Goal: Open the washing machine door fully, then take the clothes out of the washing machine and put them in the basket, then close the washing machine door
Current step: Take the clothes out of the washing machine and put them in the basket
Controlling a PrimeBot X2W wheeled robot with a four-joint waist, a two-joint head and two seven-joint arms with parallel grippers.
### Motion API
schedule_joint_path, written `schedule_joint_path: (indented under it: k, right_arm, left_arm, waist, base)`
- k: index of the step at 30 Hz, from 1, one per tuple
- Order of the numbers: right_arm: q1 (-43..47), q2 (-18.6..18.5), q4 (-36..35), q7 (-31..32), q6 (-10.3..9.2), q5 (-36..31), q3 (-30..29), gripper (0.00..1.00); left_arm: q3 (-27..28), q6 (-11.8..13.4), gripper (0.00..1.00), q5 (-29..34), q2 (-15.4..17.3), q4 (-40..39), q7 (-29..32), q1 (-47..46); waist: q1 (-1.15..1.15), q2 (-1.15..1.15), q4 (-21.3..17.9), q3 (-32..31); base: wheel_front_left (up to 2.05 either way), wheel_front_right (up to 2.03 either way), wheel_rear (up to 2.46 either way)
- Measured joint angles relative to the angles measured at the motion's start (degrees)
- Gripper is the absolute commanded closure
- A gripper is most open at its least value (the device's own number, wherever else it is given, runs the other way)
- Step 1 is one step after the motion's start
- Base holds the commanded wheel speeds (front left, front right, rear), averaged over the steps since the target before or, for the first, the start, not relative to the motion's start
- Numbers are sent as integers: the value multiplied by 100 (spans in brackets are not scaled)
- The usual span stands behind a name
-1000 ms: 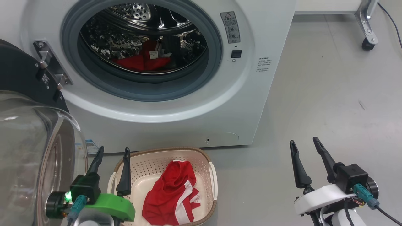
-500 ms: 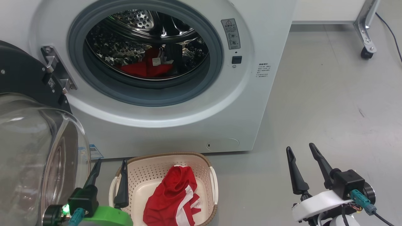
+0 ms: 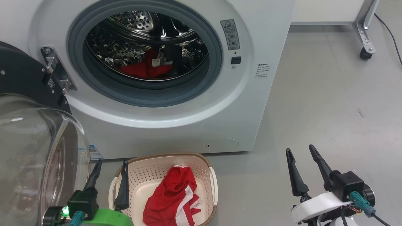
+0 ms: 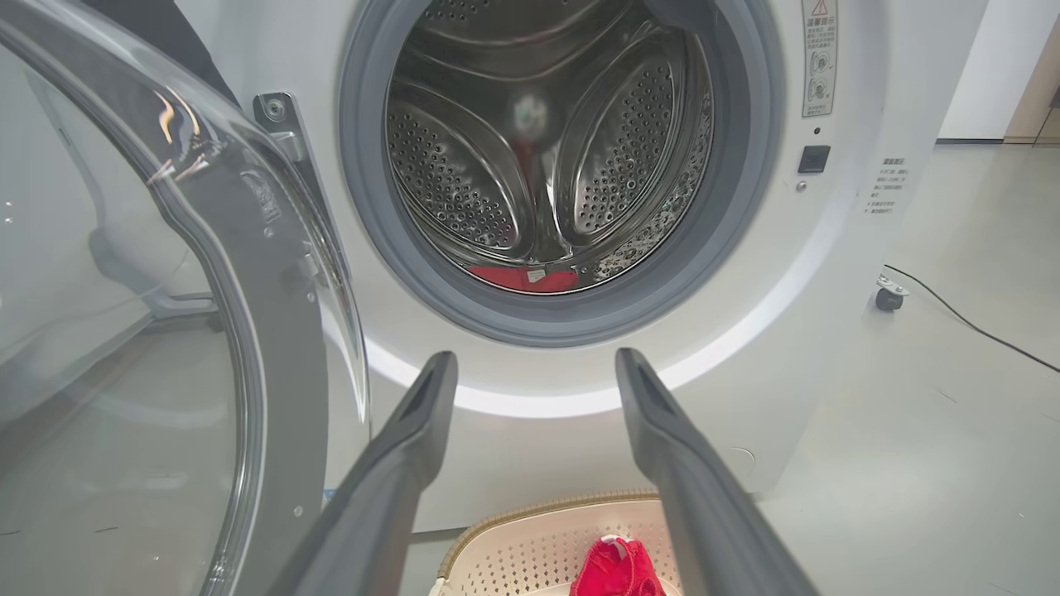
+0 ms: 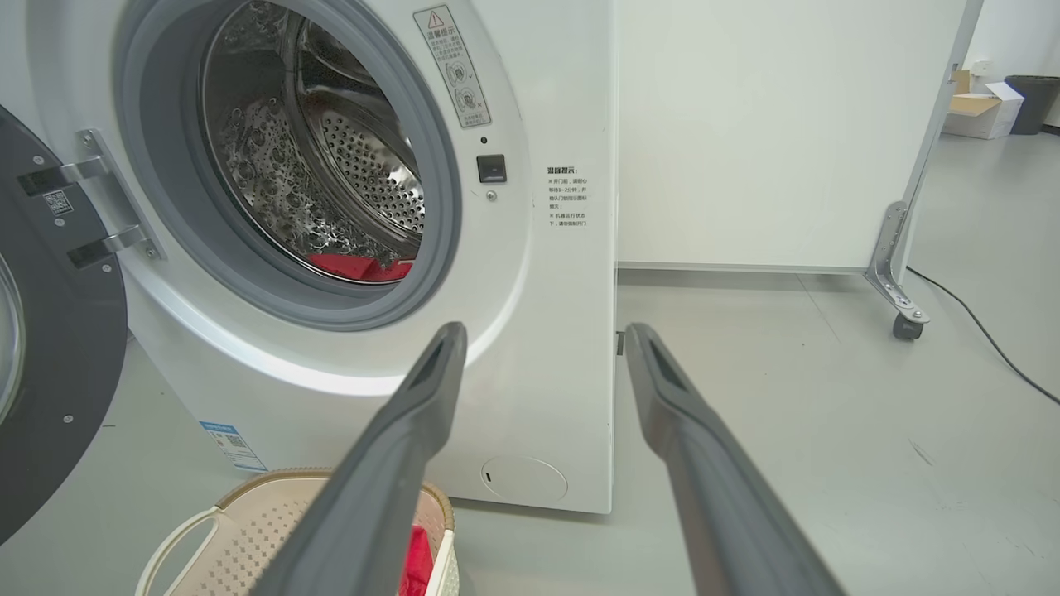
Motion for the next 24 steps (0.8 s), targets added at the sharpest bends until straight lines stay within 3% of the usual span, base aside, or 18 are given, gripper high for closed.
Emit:
schedule_joint_path:
  k: [14, 24]
  right_arm:
    - [-1, -1, -127, 0, 3, -2, 169, 0]
    - [-292, -2, -311, 0, 9, -21, 348, 0]
  left_arm:
    - [-102, -8, 0, 0, 0, -213, 119, 9]
    - [-227, -103, 0, 44, -1, -116, 358, -802]
  waist:
    - [0, 0, -46, 246]
    - [0, 0, -215, 775]
  base:
    - [0, 0, 0]
    - [0, 0, 0]
